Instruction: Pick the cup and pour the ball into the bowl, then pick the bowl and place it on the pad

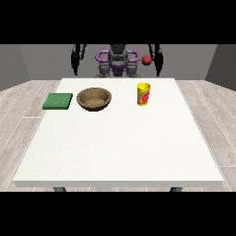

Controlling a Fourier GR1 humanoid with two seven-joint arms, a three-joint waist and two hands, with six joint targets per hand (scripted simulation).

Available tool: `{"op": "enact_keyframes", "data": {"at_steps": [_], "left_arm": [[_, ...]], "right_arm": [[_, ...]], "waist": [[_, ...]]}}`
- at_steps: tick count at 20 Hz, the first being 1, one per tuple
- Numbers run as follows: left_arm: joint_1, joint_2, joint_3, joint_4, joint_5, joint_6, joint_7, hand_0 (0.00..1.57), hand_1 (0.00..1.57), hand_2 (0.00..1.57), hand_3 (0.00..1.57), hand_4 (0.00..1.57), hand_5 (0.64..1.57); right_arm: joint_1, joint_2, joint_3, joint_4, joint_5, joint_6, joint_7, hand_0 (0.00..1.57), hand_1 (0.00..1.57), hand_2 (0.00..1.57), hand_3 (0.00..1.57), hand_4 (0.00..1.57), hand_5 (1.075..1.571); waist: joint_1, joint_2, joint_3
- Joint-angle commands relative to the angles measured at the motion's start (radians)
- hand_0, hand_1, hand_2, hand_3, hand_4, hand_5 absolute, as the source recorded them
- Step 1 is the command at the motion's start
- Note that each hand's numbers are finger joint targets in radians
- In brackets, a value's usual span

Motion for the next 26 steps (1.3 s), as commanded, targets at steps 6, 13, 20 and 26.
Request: {"op": "enact_keyframes", "data": {"at_steps": [6, 13, 20, 26], "left_arm": [[-0.013, 0.039, 0.016, -0.109, 0.011, 0.000, 0.099, 0.00, 0.00, 0.00, 0.00, 0.66, 1.566], [0.000, -0.059, -0.021, -0.300, 0.092, 0.132, 0.450, 0.00, 0.00, 0.00, 0.00, 0.62, 1.564], [-0.183, -0.059, -0.026, -0.290, 0.010, 0.169, 0.343, 0.00, 0.00, 0.00, 0.00, 0.60, 1.556], [-0.226, -0.048, 0.037, -0.147, 0.005, 0.131, 0.047, 0.00, 0.00, 0.00, 0.00, 0.55, 1.526]], "right_arm": [[-0.011, -0.045, -0.015, -0.104, -0.012, 0.007, 0.106, 0.00, 0.00, 0.00, 0.00, 0.87, 1.533], [0.040, 0.030, -0.009, -0.344, -0.134, -0.078, 0.506, 0.00, 0.00, 0.00, 0.00, 0.86, 1.531], [-0.069, -0.018, -0.080, -0.440, -0.161, -0.063, 0.444, 0.00, 0.00, 0.00, 0.00, 0.76, 1.551], [-0.083, 0.045, -0.034, -0.329, -0.122, -0.032, 0.185, 0.00, 0.00, 0.00, 0.09, 0.71, 1.545]], "waist": [[0.000, -0.279, -0.0019], [-0.049, -0.395, 0.0000], [-0.081, -0.131, 0.0001], [-0.089, 0.114, 0.0001]]}}
